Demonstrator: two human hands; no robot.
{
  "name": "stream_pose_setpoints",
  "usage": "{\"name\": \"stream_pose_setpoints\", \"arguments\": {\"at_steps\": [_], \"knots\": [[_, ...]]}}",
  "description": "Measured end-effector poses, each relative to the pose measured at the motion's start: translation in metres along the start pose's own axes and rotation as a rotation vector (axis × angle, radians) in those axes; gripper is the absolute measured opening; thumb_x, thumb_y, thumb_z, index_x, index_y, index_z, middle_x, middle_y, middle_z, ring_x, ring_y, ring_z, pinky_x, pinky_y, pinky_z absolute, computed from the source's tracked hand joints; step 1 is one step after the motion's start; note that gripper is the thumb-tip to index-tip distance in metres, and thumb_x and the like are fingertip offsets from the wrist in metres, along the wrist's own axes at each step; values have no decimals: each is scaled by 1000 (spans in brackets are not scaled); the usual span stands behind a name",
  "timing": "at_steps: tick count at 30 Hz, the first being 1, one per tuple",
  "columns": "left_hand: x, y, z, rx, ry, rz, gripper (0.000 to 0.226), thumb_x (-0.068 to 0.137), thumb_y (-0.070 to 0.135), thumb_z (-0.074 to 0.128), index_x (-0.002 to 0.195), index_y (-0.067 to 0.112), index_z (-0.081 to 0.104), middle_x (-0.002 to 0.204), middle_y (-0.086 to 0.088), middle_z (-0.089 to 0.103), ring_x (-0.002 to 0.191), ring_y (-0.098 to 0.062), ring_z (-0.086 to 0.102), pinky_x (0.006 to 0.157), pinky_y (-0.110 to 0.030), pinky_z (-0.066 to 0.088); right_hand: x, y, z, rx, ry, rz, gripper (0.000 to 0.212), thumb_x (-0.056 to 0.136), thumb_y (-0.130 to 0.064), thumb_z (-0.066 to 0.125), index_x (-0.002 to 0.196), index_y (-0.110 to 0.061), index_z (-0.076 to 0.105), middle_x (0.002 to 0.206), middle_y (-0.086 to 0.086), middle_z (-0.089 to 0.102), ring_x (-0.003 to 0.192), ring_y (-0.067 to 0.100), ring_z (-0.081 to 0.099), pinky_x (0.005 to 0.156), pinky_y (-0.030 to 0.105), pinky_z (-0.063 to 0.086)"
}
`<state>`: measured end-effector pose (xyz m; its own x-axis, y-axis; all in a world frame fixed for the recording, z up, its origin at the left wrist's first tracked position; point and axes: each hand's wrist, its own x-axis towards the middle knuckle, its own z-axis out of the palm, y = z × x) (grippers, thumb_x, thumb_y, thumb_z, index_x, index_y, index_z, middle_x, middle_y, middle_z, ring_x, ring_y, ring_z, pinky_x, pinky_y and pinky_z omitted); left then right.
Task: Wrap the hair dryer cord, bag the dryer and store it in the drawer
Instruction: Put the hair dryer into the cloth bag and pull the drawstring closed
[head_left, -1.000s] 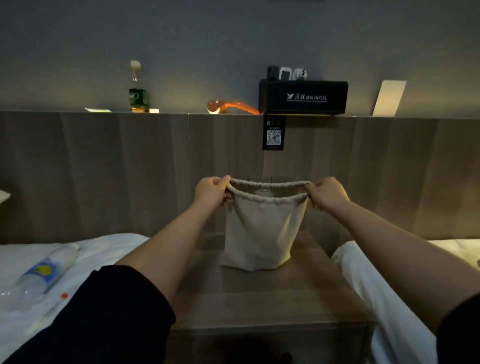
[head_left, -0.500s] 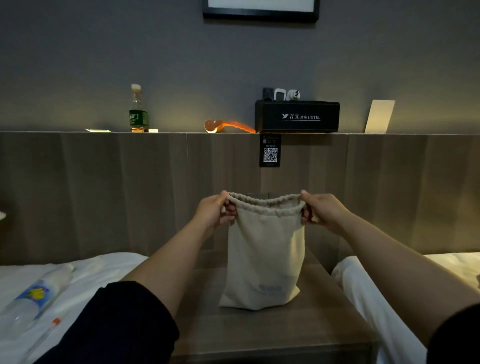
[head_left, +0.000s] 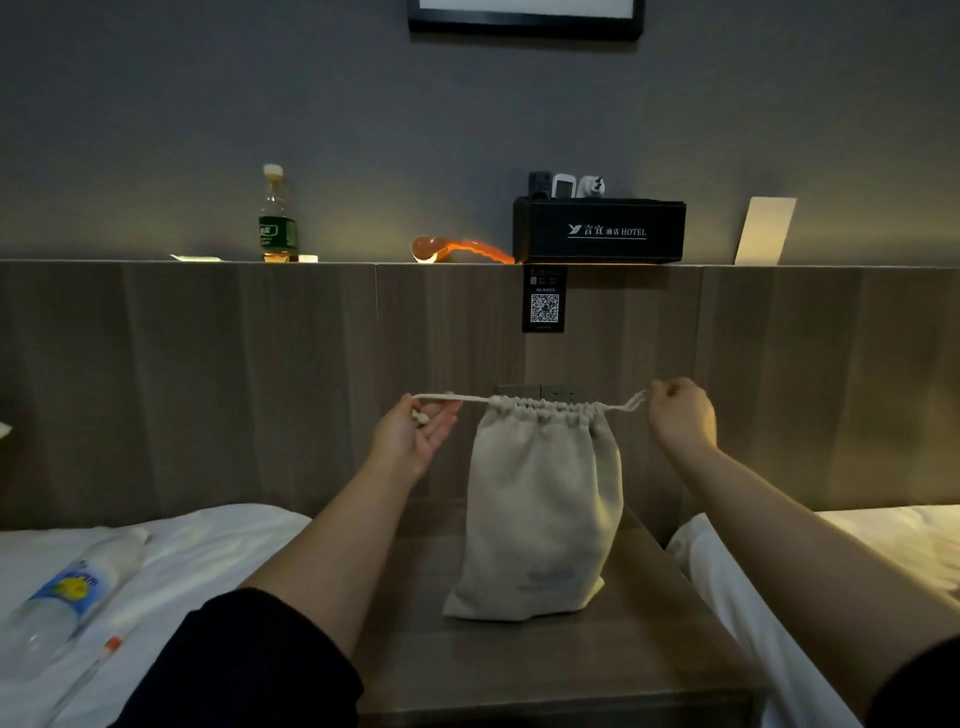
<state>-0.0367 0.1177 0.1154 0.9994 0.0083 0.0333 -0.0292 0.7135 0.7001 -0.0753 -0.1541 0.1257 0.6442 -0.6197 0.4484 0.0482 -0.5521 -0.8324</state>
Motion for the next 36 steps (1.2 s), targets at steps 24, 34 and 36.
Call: {"name": "stream_pose_setpoints", "arguments": {"at_steps": [24, 34, 36], "knots": [[-21, -32, 10, 1552, -278, 793, 42, 92, 32, 52, 54, 19, 40, 69, -14, 61, 73, -31, 56, 62, -36, 37, -49, -8, -6, -376, -426, -547, 34, 87, -50, 51, 93, -19, 65, 86, -2, 66, 79, 15, 61, 73, 35, 54], [-21, -31, 7, 1366, -109, 683, 41, 95, 30, 47, 77, -2, 66, 76, -19, 67, 71, -29, 58, 61, -35, 36, -48, -2, -18, -307, -537, -473, 25, 85, -34, 62, 82, -11, 71, 75, 9, 68, 70, 22, 62, 67, 36, 52], [-21, -29, 8, 1382, -166, 683, 40, 95, 28, 47, 80, -3, 66, 79, -20, 67, 75, -29, 60, 65, -37, 40, -50, -1, -20, -316, -476, -483, 25, 88, -30, 59, 81, -10, 71, 73, 10, 68, 68, 23, 62, 67, 38, 53]]}}
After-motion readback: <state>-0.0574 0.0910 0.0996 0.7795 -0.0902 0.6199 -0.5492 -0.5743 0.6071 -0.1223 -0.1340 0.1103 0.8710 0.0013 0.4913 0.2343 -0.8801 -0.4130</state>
